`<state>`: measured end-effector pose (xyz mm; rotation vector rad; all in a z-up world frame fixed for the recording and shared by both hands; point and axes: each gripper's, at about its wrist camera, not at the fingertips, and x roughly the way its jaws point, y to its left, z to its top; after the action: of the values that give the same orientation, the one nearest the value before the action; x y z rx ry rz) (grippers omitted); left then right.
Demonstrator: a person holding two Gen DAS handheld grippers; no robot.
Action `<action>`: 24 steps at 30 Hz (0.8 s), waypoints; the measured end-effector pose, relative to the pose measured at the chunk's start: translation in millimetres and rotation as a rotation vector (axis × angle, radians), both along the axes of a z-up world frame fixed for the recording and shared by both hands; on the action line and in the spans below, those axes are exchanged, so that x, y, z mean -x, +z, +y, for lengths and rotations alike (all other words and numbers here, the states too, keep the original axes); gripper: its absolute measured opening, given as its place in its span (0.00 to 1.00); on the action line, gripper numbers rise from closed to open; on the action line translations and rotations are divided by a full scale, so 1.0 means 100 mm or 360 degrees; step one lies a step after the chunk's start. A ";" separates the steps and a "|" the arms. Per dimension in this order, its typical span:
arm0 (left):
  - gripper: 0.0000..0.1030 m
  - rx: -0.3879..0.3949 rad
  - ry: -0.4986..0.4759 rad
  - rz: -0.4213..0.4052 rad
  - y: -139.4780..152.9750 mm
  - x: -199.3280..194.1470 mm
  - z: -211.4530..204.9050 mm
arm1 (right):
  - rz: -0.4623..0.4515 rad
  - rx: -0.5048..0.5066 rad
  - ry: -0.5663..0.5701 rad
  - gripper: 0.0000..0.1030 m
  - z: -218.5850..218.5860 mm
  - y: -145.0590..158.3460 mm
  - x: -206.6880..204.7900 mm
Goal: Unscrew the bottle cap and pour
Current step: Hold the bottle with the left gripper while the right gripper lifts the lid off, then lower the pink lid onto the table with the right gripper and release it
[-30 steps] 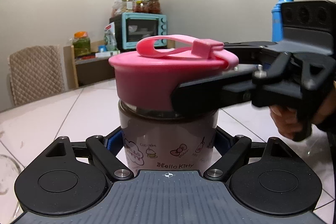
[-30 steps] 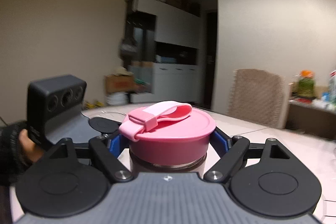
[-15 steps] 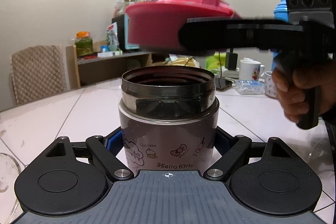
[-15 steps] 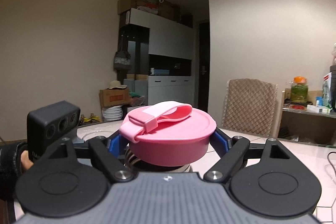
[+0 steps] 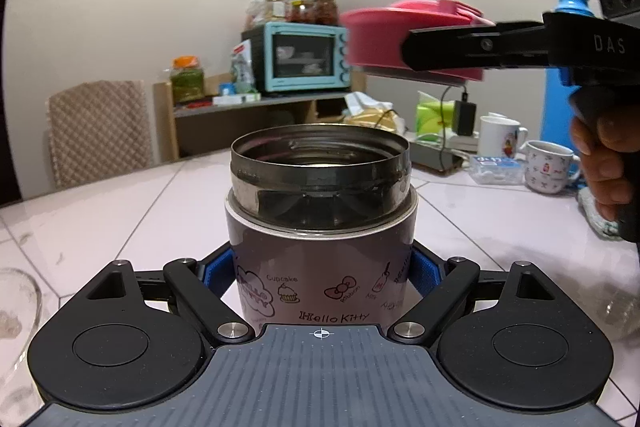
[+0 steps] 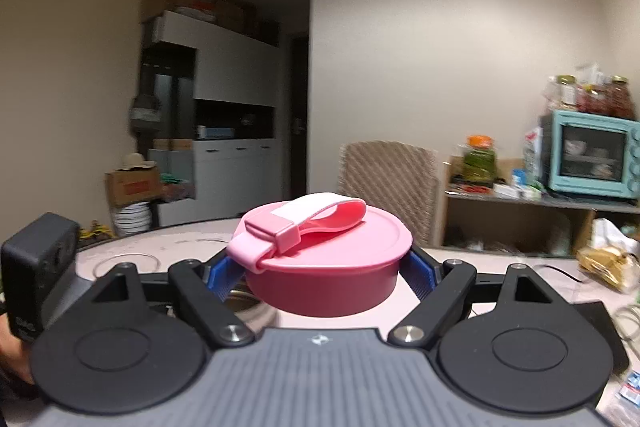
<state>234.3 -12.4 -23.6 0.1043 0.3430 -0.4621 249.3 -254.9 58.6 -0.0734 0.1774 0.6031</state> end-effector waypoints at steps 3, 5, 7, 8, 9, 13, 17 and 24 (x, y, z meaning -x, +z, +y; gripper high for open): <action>0.87 -0.0002 0.0053 0.0002 0.00 0.00 -0.03 | 0.0022 0.0007 -0.0069 0.82 -0.05 -0.06 0.03; 0.87 -0.0002 0.0080 0.0004 0.00 0.03 -0.05 | 0.0045 -0.0001 -0.0113 0.82 -0.11 -0.13 0.06; 0.87 -0.0002 0.0108 0.0007 0.01 0.04 -0.07 | 0.0057 0.0005 -0.0146 0.82 -0.13 -0.18 0.08; 0.87 -0.0002 0.0122 0.0008 0.01 0.05 -0.08 | 0.0066 0.0001 -0.0162 0.82 -0.15 -0.20 0.08; 0.87 0.0002 0.0137 0.0010 0.01 0.06 -0.08 | 0.0075 -0.0002 -0.0178 0.82 -0.16 -0.22 0.09; 0.87 0.0011 0.0183 0.0011 0.01 0.08 -0.10 | 0.0102 0.0000 -0.0238 0.82 -0.19 -0.31 0.11; 0.87 0.0018 0.0230 0.0012 0.02 0.09 -0.12 | 0.0127 0.0011 -0.0284 0.82 -0.20 -0.38 0.13; 0.87 0.0013 0.0311 0.0010 0.03 0.12 -0.19 | 0.0175 0.0038 -0.0364 0.82 -0.22 -0.51 0.17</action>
<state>222.2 -31.6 -20.5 0.0604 0.3537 -0.2703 232.4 -277.0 7.1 -0.0420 0.2952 0.3770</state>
